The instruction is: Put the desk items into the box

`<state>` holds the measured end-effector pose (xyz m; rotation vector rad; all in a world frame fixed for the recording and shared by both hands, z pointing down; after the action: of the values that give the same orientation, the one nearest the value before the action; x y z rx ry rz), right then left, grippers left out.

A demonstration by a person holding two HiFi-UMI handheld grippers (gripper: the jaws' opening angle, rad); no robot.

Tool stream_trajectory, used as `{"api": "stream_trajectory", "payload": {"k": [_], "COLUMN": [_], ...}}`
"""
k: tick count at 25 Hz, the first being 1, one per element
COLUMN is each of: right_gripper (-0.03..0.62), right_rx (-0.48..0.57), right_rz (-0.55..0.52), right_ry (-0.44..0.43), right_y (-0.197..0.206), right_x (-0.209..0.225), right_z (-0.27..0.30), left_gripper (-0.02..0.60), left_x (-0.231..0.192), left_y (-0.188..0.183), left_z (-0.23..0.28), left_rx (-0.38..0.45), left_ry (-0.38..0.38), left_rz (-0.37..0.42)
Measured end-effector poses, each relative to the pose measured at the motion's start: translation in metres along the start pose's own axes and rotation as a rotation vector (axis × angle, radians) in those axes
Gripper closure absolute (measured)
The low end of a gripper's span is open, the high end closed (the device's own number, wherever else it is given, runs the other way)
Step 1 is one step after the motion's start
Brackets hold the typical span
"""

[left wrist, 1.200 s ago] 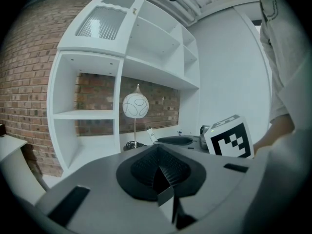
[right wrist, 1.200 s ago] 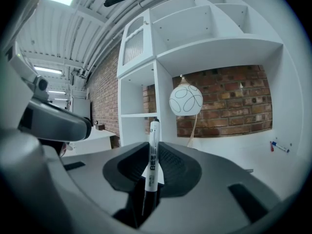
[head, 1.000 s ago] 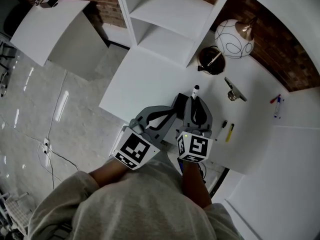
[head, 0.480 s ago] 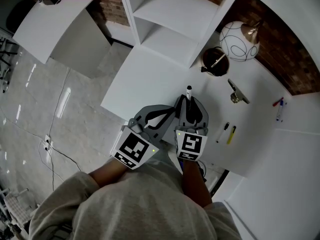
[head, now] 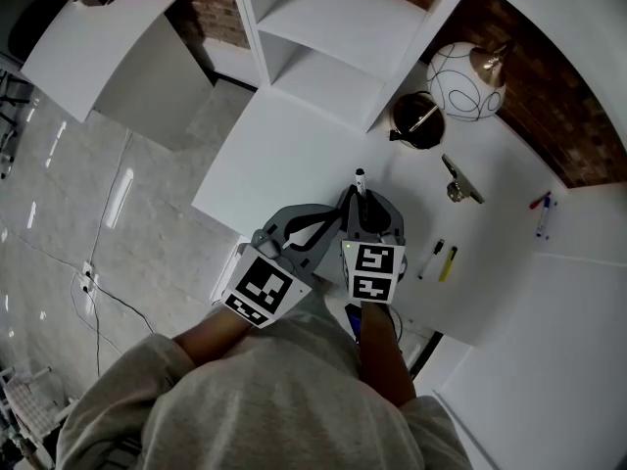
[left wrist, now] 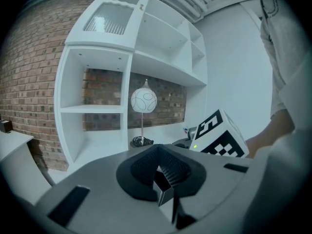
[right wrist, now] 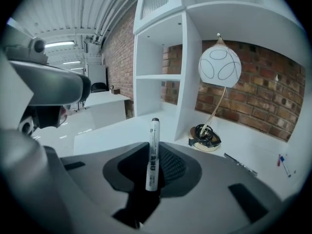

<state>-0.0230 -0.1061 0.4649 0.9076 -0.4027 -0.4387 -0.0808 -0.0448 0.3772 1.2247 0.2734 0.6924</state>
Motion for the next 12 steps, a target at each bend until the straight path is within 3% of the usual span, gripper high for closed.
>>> {"api": "stream_trajectory", "payload": {"k": [12], "right_gripper": [0.517], "right_rx": [-0.112], "right_rz": [-0.09], "right_ry": [-0.033], "right_y": [0.004], "right_x": [-0.007], "right_z": [0.0068], "left_gripper": [0.574], "left_x": [-0.001], "left_y": [0.0014], "left_z": [-0.0009], "left_rx": [-0.003], "left_ry": [-0.01], "left_rz": [-0.005]}}
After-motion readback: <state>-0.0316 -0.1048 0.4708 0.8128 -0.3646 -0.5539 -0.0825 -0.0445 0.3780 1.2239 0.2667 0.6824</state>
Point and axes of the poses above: the fingertips, and each gripper's own axes: z forward along the fingers, x to its right, y out of its underside, the point moved 3 cm from there along -z, backward along the fingers, and after that the axes turned 14 degrees about z, right-handed, at the moved point
